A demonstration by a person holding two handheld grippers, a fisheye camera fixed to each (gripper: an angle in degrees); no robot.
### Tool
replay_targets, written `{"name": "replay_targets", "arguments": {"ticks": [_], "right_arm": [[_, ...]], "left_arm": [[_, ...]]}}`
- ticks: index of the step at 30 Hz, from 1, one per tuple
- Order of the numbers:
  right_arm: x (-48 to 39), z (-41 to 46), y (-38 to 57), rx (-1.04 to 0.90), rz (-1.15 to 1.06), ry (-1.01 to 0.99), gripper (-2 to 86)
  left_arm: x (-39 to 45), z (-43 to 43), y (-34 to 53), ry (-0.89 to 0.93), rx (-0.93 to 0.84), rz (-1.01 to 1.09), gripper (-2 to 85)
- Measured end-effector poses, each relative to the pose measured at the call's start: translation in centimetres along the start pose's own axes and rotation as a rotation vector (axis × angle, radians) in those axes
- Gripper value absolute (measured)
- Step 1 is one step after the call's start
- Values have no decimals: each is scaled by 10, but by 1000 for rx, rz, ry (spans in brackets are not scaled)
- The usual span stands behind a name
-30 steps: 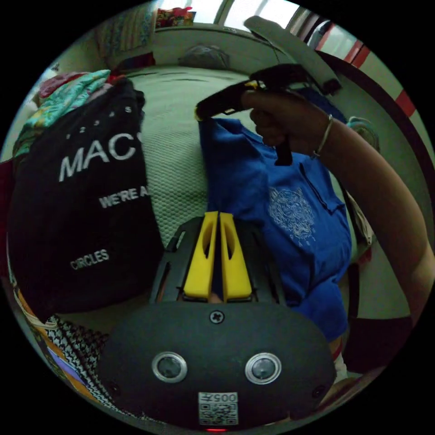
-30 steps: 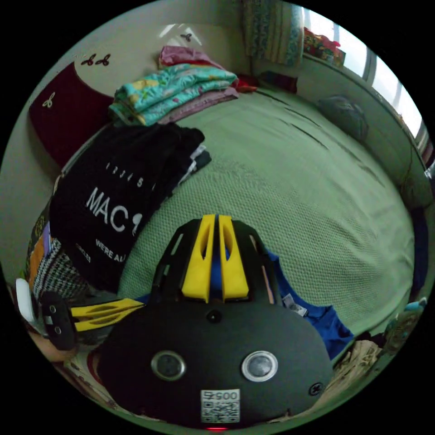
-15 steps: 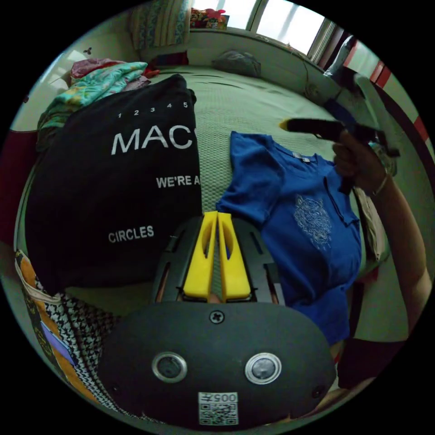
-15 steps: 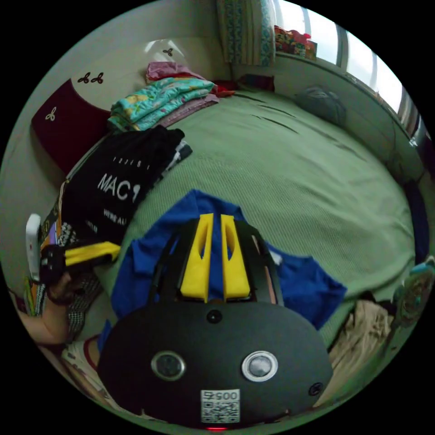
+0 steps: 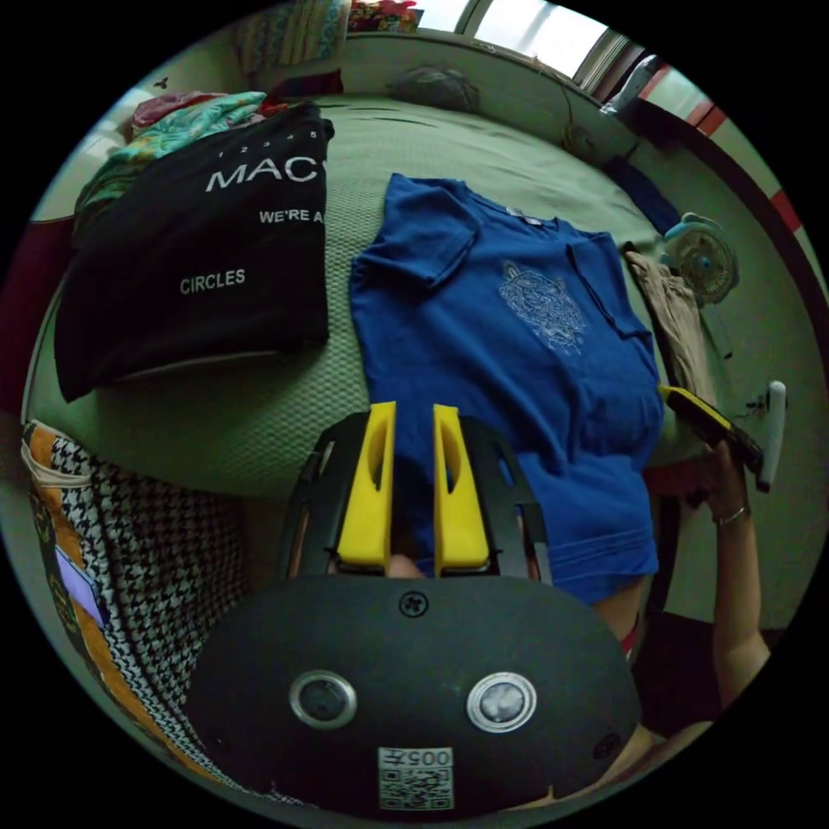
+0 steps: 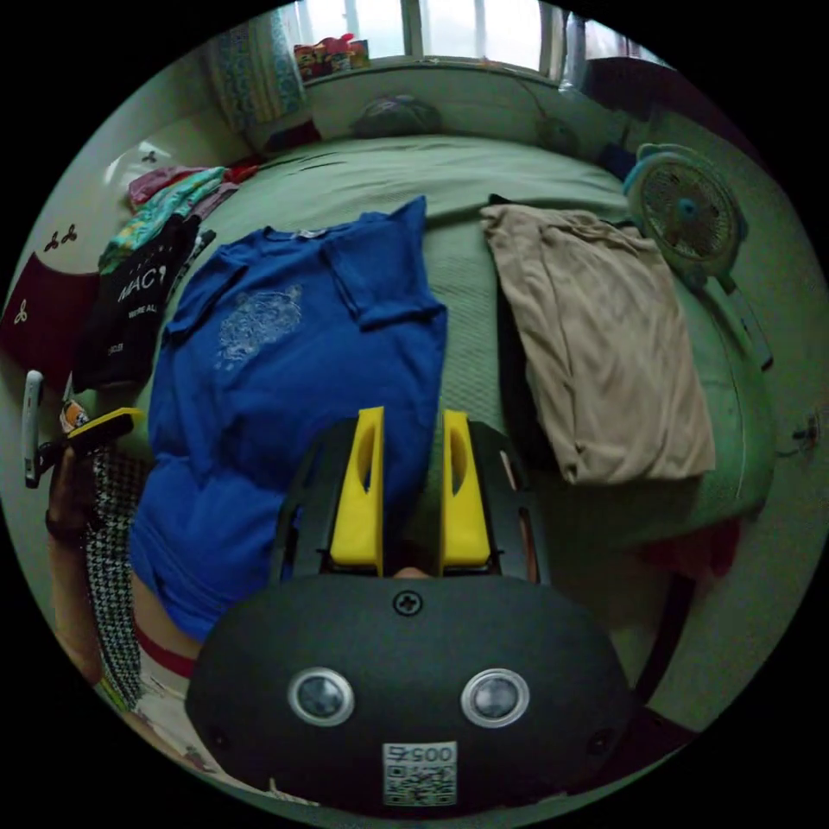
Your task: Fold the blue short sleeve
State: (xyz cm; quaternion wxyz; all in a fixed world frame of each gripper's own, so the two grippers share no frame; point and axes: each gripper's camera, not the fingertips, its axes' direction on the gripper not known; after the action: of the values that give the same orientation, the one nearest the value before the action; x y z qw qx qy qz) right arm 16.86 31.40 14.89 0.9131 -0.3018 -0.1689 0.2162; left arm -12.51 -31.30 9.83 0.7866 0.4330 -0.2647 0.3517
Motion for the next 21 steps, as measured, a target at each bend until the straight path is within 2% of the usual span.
{"name": "replay_targets", "arguments": {"ticks": [8,21], "right_arm": [[2,-6,57,-25,21,94,66],[7,-33,115,22,31,165,41]], "left_arm": [[13,21,-1,22,-92,33,134],[32,11,24,-24,-25,49,120]]}}
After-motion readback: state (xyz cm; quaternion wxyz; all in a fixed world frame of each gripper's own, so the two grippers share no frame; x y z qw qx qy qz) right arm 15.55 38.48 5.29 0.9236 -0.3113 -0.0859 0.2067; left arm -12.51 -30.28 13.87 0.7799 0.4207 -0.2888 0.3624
